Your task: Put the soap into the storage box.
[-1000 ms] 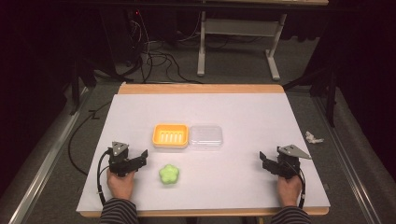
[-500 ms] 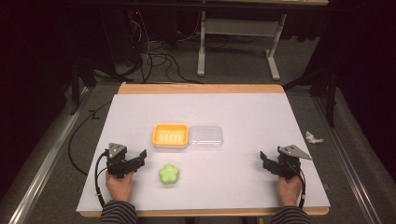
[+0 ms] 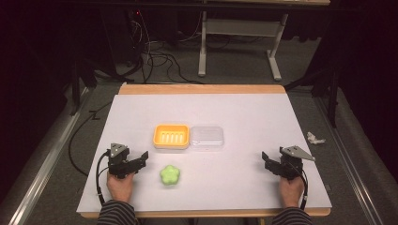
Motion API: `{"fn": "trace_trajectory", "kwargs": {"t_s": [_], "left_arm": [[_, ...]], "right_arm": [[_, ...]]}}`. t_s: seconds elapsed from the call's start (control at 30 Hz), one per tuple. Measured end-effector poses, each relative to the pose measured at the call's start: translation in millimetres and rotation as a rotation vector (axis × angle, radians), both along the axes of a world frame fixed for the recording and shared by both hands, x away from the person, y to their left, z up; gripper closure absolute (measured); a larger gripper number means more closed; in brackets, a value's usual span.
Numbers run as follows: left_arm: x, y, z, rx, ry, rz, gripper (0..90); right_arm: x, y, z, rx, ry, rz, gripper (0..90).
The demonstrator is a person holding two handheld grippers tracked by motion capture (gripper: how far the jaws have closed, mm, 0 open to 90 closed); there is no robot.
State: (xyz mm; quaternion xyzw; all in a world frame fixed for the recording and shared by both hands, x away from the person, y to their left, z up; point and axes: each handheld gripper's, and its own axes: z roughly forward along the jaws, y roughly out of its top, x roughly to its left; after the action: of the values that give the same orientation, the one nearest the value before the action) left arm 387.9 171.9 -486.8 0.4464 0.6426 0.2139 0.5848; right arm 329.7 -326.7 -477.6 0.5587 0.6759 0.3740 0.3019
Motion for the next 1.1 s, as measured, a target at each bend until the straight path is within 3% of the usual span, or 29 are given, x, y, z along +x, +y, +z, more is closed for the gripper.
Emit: {"fn": "trace_trajectory", "kwargs": {"t_s": [0.17, 0.23, 0.43, 0.57, 1.1], "left_arm": [[-2.7, -1.3, -0.3, 0.008, 0.029, -0.016, 17.8], [-5.9, -1.9, 0.1, 0.031, 0.040, -0.036, 17.2], [-13.6, -5.9, 4.0, 0.044, 0.046, -0.068, 16.8], [-17.3, -10.8, 6.5, 0.083, 0.040, -0.101, 16.6], [-30.5, -17.5, 19.5, 0.079, 0.026, -0.149, 15.6]], "right_arm": [[0.3, -0.3, 0.0, 0.000, 0.001, 0.001, 24.9], [0.4, -0.2, 0.0, -0.001, 0.001, 0.001, 24.9], [0.8, 0.2, -0.1, -0.005, 0.003, 0.002, 24.8], [0.7, 0.4, -0.1, -0.007, 0.002, 0.002, 24.8], [0.2, 0.3, 0.0, -0.001, 0.001, 0.001, 24.8]]}}
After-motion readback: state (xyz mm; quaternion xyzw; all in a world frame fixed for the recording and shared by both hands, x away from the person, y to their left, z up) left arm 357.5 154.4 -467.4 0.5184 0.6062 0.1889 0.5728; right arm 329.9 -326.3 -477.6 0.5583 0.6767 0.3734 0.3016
